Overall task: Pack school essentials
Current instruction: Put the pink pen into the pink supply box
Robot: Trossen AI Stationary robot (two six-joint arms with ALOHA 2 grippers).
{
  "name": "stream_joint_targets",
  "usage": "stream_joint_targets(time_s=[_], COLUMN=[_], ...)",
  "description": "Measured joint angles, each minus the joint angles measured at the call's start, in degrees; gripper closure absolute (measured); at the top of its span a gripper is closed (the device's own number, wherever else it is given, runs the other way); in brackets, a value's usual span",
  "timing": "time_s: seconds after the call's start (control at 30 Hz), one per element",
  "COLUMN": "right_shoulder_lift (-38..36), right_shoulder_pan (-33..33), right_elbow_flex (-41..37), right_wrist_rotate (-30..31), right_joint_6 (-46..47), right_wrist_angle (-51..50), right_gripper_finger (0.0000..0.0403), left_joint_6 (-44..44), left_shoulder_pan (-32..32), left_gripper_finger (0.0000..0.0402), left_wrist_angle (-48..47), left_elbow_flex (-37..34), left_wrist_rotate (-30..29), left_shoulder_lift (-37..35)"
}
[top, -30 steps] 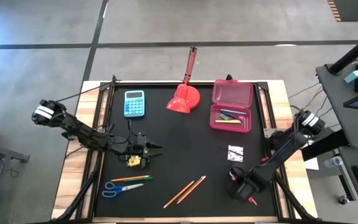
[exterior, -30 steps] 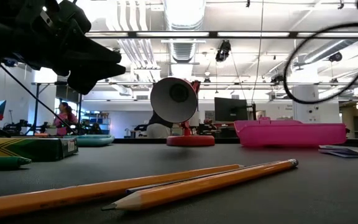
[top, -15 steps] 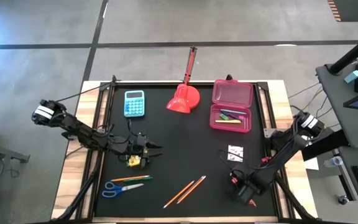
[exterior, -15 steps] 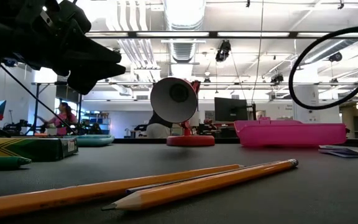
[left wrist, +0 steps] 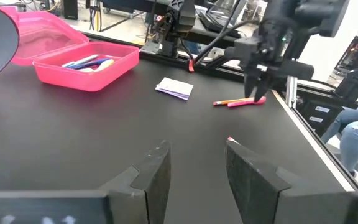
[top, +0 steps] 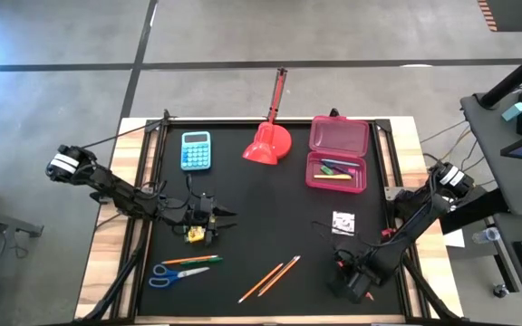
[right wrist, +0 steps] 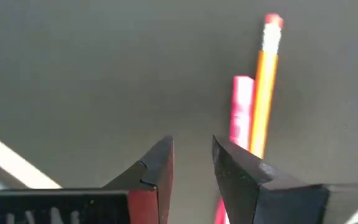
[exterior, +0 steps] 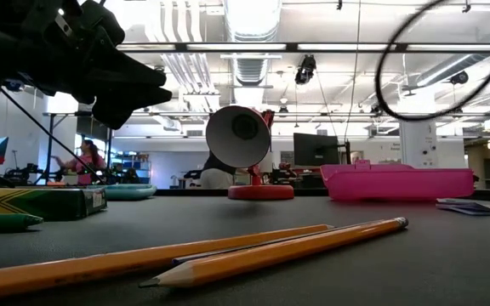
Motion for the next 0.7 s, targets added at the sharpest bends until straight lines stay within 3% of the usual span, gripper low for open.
stream_joint_targets(time_s=[0.23, 0.7], right_shoulder_lift=[3.63, 8.23], right_shoulder_pan=[0.00, 0.00], right_elbow_flex=[2.32, 2.96], right_wrist_rotate=[0.77, -2.21], right_joint_6=[-0.92, -3.45], right_wrist_angle=[-6.33, -6.06], right_gripper_finger=[0.0301, 0.0305], left_joint_6=[0.00, 0.00], left_shoulder_pan=[-0.02, -0.02], left_gripper_finger=[0.0268, 0.0268], left_wrist_angle=[-0.04, -0.04], left_elbow_flex=[-0.02, -0.07], left_wrist_rotate=[0.02, 0.02], left_shoulder_lift=[0.00, 0.00])
